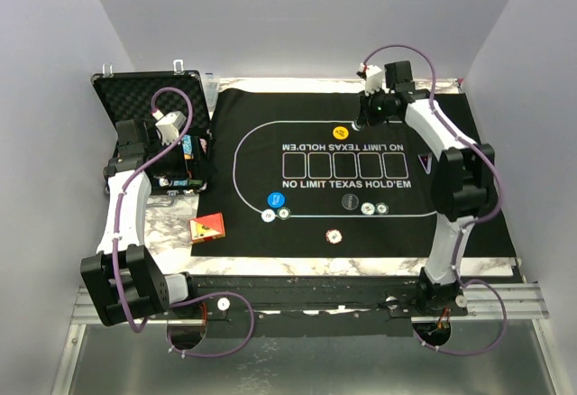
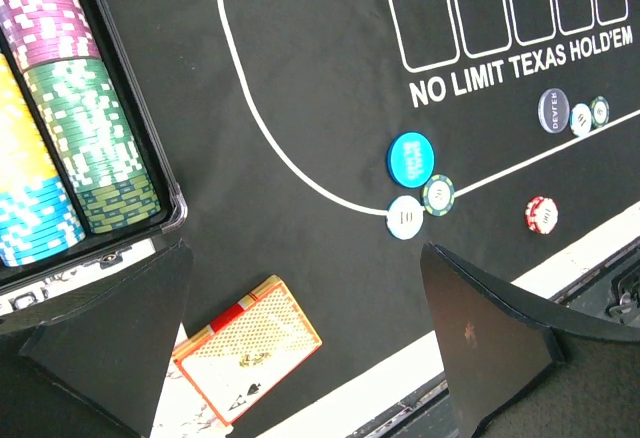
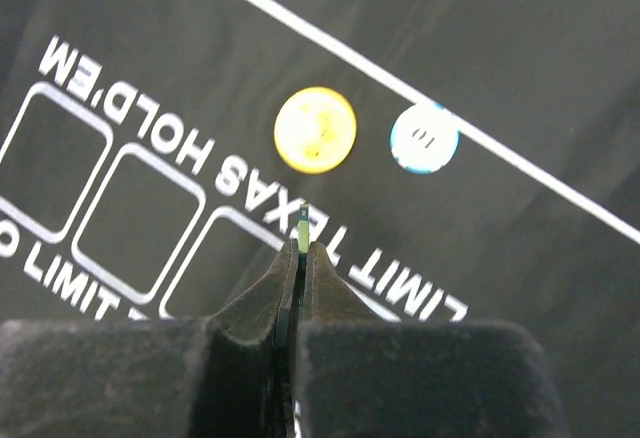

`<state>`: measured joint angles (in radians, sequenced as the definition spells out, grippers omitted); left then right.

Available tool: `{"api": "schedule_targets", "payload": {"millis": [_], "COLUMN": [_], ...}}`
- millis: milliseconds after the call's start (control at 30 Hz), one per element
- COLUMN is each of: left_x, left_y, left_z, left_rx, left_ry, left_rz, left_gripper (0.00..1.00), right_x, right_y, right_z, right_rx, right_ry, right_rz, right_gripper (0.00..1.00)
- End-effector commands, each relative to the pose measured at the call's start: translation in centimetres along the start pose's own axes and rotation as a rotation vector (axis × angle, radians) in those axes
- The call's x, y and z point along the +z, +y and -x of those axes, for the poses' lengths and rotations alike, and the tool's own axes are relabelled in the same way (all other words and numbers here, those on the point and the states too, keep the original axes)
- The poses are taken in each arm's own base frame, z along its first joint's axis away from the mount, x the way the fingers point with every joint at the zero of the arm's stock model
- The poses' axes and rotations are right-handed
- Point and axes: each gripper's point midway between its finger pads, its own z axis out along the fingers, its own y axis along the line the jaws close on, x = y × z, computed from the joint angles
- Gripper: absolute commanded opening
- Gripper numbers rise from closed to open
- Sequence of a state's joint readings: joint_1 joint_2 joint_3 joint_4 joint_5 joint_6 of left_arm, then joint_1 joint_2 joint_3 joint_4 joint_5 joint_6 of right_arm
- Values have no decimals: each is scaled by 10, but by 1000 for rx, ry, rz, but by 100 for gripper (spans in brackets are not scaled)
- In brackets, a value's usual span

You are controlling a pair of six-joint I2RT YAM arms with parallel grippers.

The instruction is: Distribute texas hold em gaming equipment

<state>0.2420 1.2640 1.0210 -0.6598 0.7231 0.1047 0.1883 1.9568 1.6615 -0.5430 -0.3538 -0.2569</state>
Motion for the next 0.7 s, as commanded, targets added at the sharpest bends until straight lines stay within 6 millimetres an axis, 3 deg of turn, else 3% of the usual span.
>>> {"api": "schedule_targets", "payload": {"millis": [0,200,333,667], "left_x": [-11,-11,-8,-5], "left_y": [-11,-10,-8,-7], "left_z": [15,17,17,19], "left_rx": [37,41,31,18], "left_ry": [-60,-66,-56,-49], "left_rz": [-21,-14,-18,-27], "left_gripper": [99,99,99,99], "right_x": [36,64,78,94], "right_y": [-16,-33,-33,-36], "right_z": [22,6,-13,-38], "right_rx": [96,143,190,236], "right_ry": [-58,-27,12,75], "right_rz": [38,26,64,73], "right_gripper": [1,1,1,2]}}
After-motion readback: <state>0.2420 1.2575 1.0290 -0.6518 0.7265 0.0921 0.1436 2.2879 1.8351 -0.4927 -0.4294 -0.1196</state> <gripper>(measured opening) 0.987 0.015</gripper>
